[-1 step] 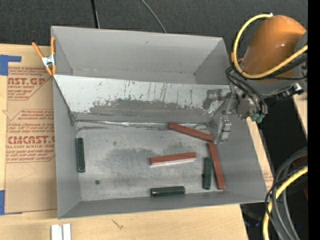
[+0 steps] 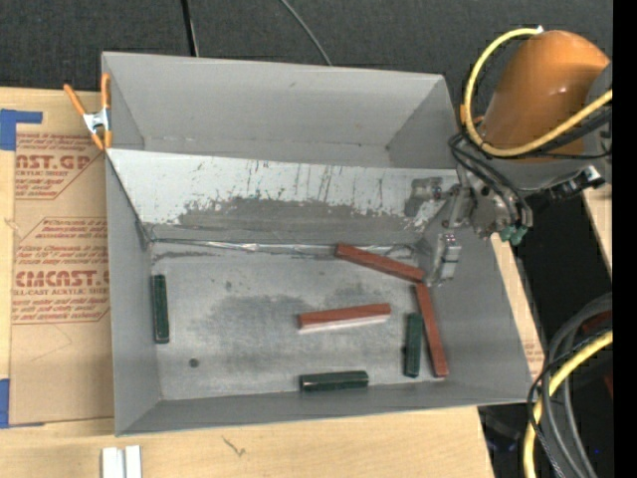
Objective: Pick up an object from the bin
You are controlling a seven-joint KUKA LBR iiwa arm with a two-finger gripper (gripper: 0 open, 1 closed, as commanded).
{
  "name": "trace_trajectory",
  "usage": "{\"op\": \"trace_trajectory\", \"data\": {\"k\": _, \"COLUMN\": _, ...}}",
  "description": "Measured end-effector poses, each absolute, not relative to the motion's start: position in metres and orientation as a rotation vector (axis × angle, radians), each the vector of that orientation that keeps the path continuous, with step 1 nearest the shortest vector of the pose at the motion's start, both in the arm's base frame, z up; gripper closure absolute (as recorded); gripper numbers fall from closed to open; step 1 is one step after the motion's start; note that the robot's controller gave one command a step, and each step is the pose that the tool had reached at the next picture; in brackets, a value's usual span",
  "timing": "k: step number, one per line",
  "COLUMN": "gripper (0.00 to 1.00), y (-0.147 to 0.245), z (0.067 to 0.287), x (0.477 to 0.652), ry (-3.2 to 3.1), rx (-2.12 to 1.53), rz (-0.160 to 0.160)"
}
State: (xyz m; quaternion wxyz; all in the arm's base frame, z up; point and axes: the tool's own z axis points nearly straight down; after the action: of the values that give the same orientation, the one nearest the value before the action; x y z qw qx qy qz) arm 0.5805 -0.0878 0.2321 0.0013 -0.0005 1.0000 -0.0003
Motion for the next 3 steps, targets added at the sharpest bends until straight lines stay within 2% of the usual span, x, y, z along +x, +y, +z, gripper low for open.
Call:
{"op": "trace_trajectory", "data": {"k": 1, "gripper": 0.00, "y": -0.092, "z": 0.200, "x": 0.568, "ry": 3.131, "rx": 0.089, "rz": 0.000}}
{"op": "trace_trajectory", "data": {"k": 2, "gripper": 0.00, "y": -0.093, "z": 0.133, "x": 0.563, "ry": 3.135, "rx": 0.044, "rz": -0.001}}
{"op": "trace_trajectory", "data": {"k": 3, "gripper": 1.00, "y": -0.066, "z": 0.080, "x": 0.564, "ry": 3.121, "rx": -0.340, "rz": 0.001}}
